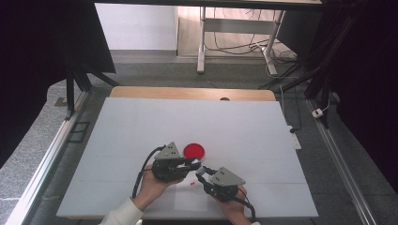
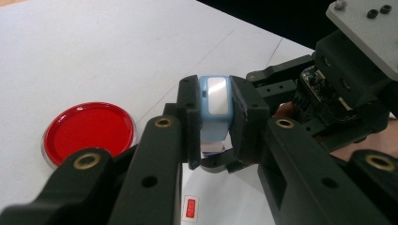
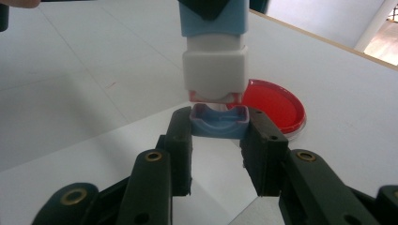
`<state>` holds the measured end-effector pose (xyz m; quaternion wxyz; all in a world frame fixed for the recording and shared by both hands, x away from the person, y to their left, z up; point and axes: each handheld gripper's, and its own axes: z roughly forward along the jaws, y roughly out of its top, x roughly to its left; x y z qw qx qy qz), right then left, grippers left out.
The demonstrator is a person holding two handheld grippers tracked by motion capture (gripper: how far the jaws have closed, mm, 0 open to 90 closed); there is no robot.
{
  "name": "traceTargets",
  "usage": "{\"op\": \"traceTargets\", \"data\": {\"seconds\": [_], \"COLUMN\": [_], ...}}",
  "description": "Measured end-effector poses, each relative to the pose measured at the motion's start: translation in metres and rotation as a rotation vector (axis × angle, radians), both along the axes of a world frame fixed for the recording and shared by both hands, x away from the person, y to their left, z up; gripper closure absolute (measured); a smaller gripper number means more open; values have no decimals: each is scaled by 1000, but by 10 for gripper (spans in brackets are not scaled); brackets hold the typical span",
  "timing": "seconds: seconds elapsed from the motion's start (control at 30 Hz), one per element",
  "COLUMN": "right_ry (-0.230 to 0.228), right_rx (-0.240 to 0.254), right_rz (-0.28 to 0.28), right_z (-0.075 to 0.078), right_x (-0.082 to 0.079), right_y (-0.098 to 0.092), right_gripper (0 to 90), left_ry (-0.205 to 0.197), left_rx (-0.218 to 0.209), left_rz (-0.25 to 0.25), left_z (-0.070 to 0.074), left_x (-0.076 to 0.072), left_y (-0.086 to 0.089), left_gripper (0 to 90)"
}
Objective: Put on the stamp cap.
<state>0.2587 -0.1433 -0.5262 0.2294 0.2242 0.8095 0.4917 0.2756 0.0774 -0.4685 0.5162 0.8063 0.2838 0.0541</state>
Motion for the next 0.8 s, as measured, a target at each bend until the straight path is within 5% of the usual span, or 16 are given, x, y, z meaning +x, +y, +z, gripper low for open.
{"op": "traceTargets", "data": {"seconds": [0.8], "right_ry": [-10], "right_rx": [12], "right_rz": [-15], "right_z": [-1], "right_x": [-1], "right_y": [2], "right_gripper": [643], "left_ry": [7], "left_rx": [3], "left_rz": [0], "left_z": [-3], "left_x": [0], "left_y": [-2], "left_gripper": [750]}}
